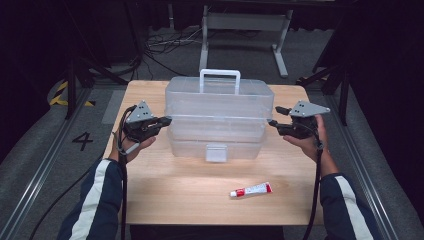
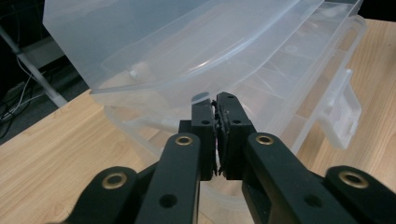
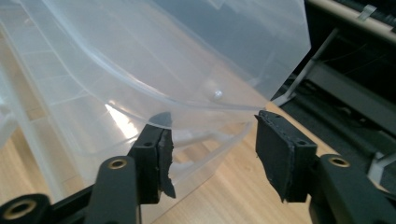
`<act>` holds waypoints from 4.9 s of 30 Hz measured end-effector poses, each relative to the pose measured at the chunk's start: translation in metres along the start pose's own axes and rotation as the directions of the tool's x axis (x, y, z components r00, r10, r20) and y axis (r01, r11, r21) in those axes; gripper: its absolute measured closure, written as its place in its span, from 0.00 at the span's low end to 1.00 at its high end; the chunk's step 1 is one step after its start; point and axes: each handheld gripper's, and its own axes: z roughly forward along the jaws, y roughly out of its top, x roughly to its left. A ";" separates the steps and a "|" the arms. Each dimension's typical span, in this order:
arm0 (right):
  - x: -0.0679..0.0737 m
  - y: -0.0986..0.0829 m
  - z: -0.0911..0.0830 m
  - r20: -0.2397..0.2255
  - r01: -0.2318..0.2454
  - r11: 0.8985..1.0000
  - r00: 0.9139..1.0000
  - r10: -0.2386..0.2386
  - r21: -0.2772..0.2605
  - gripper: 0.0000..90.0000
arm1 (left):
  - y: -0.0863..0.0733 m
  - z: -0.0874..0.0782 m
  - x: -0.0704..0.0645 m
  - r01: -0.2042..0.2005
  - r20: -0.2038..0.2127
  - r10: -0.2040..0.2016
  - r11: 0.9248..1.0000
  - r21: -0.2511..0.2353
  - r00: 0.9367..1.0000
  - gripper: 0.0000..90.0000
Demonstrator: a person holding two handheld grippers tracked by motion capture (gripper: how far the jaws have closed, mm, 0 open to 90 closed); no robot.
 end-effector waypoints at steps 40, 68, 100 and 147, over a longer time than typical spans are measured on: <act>0.002 0.039 0.003 0.255 0.068 0.985 0.967 -0.025 -0.160 0.87 | -0.028 0.012 -0.034 -0.086 0.081 0.075 0.987 0.135 0.994 0.69; -0.008 0.058 0.017 0.326 -0.009 0.985 0.943 0.065 -0.171 0.90 | -0.018 0.044 -0.041 -0.152 0.146 0.126 0.972 0.179 0.981 0.75; -0.025 0.075 0.032 0.370 -0.036 0.990 0.925 0.086 -0.140 0.94 | -0.021 0.044 -0.028 -0.184 0.238 0.148 0.973 0.138 0.960 0.82; -0.074 0.104 0.087 0.400 -0.198 0.977 0.891 0.214 -0.080 0.94 | -0.012 0.045 -0.026 -0.241 0.264 0.188 0.952 0.189 0.946 0.85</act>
